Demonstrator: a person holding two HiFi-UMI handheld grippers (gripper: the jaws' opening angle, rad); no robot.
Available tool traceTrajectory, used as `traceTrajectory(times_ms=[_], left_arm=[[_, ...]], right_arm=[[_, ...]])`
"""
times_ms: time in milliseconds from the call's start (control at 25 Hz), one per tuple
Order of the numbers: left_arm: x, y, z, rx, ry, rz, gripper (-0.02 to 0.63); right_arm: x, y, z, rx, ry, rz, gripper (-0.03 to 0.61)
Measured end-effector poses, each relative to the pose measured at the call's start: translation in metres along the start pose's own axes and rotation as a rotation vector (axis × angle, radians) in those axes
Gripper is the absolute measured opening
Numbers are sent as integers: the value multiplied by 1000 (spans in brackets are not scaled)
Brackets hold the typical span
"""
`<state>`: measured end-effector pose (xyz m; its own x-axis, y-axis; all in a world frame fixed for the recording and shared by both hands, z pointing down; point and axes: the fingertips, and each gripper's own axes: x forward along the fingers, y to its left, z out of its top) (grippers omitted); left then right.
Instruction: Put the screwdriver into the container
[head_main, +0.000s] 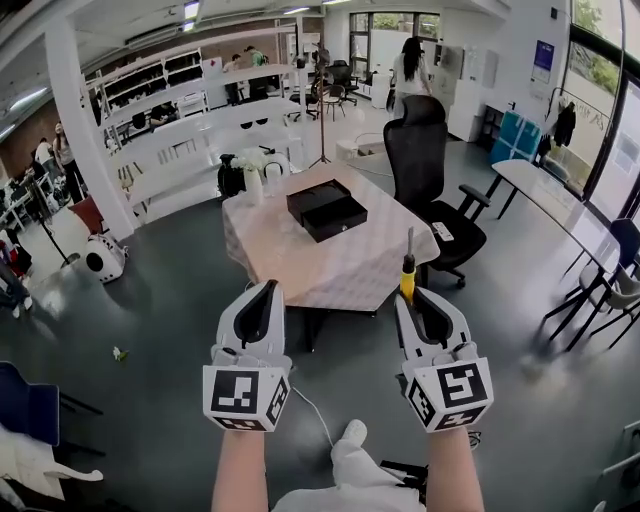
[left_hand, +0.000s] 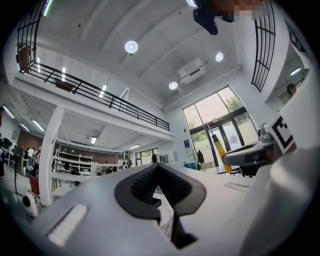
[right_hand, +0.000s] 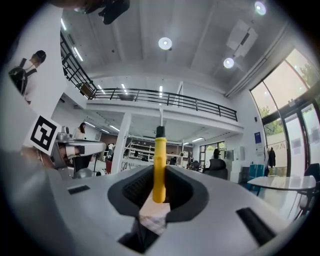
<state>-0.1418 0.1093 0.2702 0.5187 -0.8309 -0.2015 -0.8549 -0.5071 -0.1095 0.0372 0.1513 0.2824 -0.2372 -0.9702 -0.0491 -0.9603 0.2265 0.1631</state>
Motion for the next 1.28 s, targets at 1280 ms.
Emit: traceTrajectory(times_ms=[1280], left_arm=[[324,105,-96,-34,26,100,8]], right_arm=[[319,-181,-94,96,120,107,69]])
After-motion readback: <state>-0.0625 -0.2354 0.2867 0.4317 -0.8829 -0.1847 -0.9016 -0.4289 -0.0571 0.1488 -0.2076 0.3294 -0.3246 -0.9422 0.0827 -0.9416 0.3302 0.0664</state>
